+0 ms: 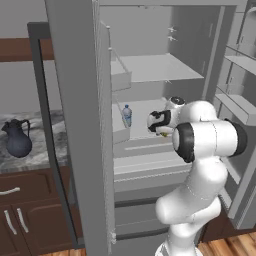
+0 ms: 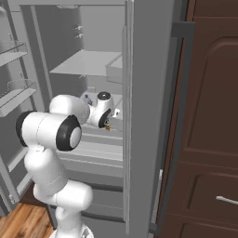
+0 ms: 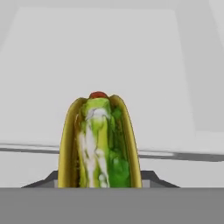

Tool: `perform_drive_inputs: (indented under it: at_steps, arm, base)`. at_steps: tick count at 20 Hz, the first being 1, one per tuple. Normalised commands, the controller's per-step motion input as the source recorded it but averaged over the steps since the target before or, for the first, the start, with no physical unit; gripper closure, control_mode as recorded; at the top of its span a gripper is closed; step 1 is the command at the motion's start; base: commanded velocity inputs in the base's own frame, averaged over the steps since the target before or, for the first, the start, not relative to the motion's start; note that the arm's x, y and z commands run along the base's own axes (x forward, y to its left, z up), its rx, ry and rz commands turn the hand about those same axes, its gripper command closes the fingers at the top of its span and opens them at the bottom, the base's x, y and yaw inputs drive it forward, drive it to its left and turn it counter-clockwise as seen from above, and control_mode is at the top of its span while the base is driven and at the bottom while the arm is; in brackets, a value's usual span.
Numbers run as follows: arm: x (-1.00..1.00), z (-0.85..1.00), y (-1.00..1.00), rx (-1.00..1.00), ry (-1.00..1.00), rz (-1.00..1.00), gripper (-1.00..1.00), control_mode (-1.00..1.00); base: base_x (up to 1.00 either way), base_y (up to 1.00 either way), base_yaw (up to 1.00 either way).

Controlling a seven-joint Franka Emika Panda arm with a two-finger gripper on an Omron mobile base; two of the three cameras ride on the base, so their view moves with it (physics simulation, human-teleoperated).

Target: Move the tacos and bottled water from the second highest shelf to the top shelf to make space. Then, place the pitcher from the counter on the cleared second highest shelf.

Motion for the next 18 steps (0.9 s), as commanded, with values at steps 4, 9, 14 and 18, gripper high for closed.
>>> perform_drive_inputs:
  at_steps: [4,9,14,18]
  arm:
    - [-1.0,0.67,0.0,0.0,0.02,0.0,1.0,-1.0]
    - [-1.0,0.97,0.02,0.0,0.0,0.01,1.0,-1.0]
    - [-0.94,1.0,0.18,0.0,-0.01,0.02,1.0,-1.0]
    - [-0.67,1.0,0.27,0.0,-0.13,0.0,1.0,-1.0]
  base:
    - [0.0,0.0,0.0]
    - [0.0,0.0,0.0]
    - [0.0,0.0,0.0]
    - [0.0,0.0,0.0]
